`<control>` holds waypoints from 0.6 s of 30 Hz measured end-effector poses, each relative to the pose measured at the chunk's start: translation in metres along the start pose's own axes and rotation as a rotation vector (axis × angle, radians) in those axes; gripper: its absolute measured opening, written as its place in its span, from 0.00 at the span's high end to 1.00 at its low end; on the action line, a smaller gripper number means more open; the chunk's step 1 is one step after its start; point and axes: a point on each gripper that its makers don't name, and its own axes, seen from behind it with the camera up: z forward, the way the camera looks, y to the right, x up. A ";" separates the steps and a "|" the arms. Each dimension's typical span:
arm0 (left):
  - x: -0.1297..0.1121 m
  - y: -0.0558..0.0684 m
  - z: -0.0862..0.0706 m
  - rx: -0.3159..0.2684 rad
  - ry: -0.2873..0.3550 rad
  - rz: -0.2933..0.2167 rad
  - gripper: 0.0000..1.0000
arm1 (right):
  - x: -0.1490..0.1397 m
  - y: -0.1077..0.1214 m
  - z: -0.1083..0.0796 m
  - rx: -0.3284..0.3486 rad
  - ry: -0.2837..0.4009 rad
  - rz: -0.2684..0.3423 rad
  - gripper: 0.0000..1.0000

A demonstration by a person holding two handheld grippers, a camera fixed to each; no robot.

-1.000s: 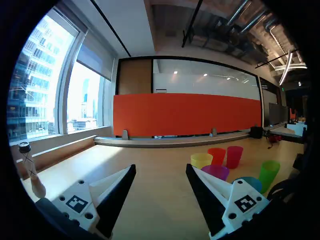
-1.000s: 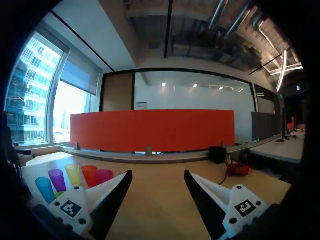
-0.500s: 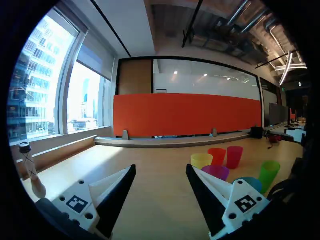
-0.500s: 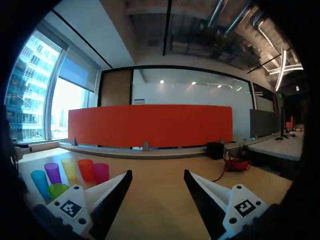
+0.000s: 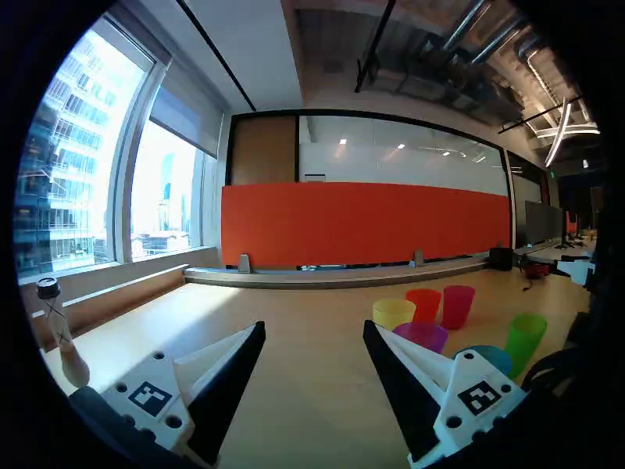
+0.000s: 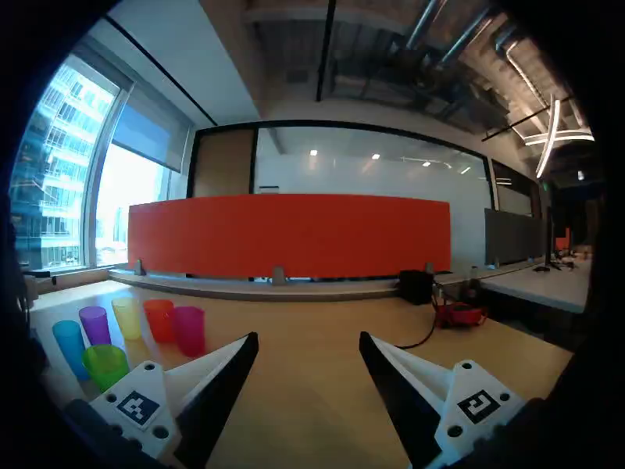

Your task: Pour water

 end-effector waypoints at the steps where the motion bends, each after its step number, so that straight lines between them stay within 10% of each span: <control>1: 0.000 0.000 0.000 0.000 0.000 0.000 0.07 | 0.000 0.000 0.000 0.001 0.000 0.000 0.00; 18: 0.000 -0.001 -0.001 0.000 0.000 0.000 0.07 | -0.001 -0.002 -0.001 0.012 -0.002 0.003 0.00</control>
